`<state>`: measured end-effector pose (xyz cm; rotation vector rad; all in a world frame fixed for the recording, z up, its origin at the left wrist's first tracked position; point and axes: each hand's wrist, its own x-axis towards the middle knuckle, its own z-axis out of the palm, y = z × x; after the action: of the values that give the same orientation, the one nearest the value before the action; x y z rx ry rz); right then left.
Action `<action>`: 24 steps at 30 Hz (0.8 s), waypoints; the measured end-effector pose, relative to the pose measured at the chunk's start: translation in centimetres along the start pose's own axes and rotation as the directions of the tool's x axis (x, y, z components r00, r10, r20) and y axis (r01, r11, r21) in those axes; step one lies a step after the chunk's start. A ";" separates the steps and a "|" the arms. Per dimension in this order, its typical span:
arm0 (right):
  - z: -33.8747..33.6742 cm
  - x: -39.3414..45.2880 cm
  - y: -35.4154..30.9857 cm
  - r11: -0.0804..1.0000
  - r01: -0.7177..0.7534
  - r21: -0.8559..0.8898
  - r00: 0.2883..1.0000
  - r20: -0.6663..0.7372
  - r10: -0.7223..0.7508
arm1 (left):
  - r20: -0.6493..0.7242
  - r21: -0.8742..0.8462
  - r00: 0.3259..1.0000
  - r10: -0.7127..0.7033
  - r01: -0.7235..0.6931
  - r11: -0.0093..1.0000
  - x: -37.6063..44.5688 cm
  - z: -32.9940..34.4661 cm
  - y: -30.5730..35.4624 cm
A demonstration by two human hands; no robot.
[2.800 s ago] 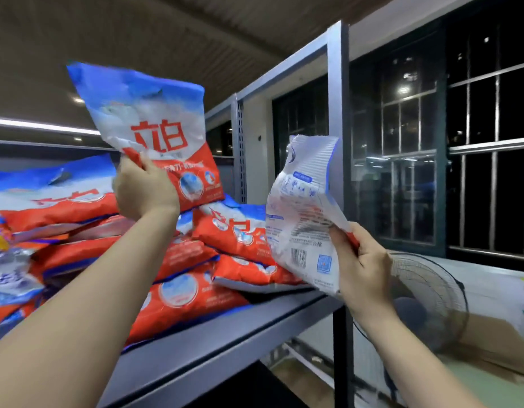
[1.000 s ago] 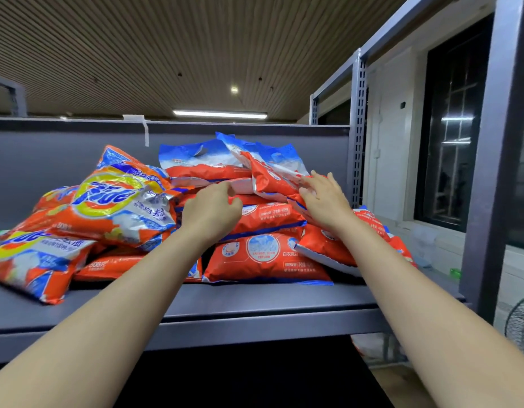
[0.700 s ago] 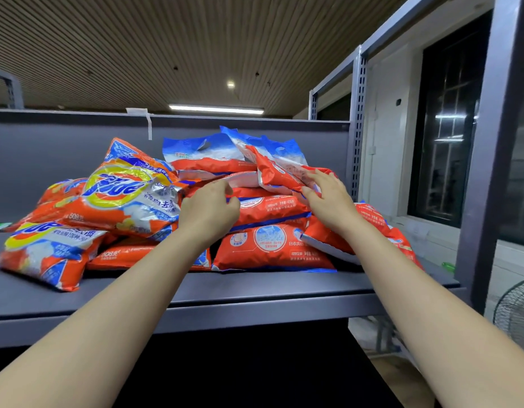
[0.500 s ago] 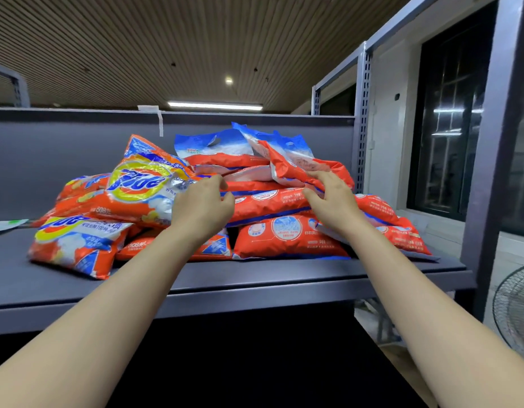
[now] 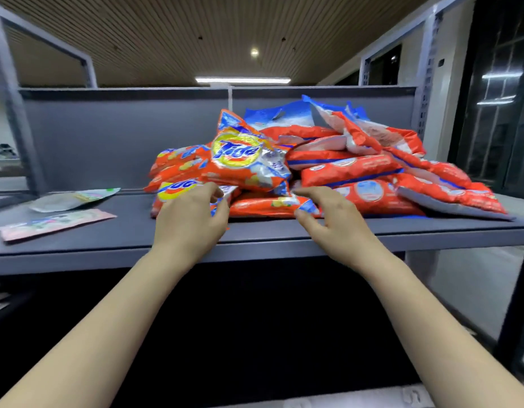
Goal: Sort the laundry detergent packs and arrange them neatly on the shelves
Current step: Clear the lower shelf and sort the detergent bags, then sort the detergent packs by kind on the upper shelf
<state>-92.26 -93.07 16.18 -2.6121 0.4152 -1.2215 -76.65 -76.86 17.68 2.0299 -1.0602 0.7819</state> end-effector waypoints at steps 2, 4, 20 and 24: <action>1.8 -1.3 -2.3 1.000 0.017 -0.022 0.998 0.058 -0.016 | 0.018 0.023 1.000 -0.009 0.008 1.000 -2.0 -1.7 -2.5; 3.6 -2.5 -4.7 0.999 0.027 -0.018 0.994 0.105 -0.025 | 0.045 0.059 0.999 -0.023 0.021 0.998 -4.0 -3.5 -5.2; 18.2 -8.2 -19.0 0.992 0.113 0.048 0.905 0.407 -0.122 | 0.144 0.288 0.930 -0.339 0.289 0.913 -17.9 -13.5 -24.4; 21.9 -8.5 -21.8 0.985 0.145 0.094 0.872 0.457 -0.173 | 0.125 0.331 0.897 -0.424 0.365 0.870 -20.3 -15.2 -28.2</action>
<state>-77.08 -67.90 3.47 -2.8083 0.0714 -0.5896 -65.06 -44.24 2.22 2.5189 -0.6068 0.5573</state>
